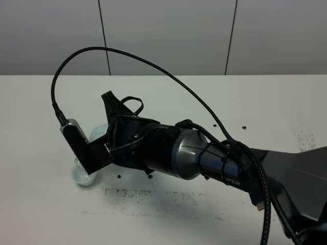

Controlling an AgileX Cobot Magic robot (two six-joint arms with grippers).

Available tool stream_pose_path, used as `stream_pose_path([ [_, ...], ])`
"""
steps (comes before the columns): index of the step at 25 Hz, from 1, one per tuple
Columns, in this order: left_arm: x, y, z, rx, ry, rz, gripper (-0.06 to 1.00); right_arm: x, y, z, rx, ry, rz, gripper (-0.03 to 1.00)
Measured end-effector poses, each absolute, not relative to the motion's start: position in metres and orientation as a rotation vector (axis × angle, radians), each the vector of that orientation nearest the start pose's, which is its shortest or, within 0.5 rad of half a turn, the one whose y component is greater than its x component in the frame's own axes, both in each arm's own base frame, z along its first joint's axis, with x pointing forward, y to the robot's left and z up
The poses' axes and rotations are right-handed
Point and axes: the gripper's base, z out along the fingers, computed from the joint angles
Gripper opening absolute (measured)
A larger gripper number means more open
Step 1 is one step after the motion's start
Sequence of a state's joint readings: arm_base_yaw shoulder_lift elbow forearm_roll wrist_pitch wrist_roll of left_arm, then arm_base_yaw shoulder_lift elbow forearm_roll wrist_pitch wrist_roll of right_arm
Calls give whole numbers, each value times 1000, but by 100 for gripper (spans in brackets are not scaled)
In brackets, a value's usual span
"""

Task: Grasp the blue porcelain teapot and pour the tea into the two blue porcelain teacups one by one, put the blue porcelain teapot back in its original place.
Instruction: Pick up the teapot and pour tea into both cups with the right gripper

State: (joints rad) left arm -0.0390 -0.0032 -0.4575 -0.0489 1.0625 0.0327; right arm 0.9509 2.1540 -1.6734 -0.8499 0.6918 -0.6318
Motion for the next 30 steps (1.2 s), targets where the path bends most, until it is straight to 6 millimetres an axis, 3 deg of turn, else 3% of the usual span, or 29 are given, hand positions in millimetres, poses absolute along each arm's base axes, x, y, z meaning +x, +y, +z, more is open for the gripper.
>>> stream_pose_path([
  [30, -1, -4, 265, 76, 2084, -63, 45, 316, 366, 202, -2203, 1043, -926, 5],
])
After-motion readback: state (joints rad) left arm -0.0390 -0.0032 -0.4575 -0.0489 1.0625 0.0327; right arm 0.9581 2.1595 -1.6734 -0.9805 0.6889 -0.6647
